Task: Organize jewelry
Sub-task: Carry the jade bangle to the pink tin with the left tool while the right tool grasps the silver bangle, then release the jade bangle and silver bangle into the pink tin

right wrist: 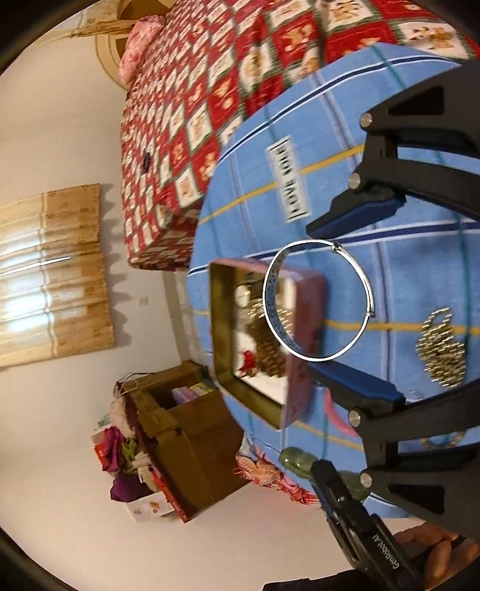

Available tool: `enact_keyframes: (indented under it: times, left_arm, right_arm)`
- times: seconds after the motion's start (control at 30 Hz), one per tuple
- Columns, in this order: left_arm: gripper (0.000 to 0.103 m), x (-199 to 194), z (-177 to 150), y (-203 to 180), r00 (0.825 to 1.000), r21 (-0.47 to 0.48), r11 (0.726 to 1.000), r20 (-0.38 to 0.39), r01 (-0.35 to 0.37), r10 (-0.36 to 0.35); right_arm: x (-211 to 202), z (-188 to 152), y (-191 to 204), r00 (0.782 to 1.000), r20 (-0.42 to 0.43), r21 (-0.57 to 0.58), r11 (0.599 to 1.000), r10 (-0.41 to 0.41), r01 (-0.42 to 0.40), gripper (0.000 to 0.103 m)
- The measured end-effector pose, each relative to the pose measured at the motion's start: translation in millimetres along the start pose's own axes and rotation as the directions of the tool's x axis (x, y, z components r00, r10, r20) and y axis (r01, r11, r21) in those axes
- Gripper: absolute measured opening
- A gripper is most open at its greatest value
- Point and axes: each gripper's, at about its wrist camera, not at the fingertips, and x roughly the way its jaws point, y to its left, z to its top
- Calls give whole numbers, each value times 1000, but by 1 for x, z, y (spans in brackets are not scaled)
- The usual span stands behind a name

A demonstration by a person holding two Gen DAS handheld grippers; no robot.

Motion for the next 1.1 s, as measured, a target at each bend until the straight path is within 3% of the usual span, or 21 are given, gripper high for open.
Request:
enact_keyframes:
  times: [0.47,0.83,1.1]
  left_arm:
    - [21,59,33,21,998,9,998,16,-58,58]
    - [21,105,37,40,983,2,987,-85,-163,163]
    - [21,112,37,37,972,61,973,-67,-221,225]
  right_arm:
    - [64,31,18,999,43,1,1000,-6,6,70]
    - [107,27,21,999,-32,-24,1000,-21,20,70]
    - [116,28,24,999,-46,-36,999,-12,11,70]
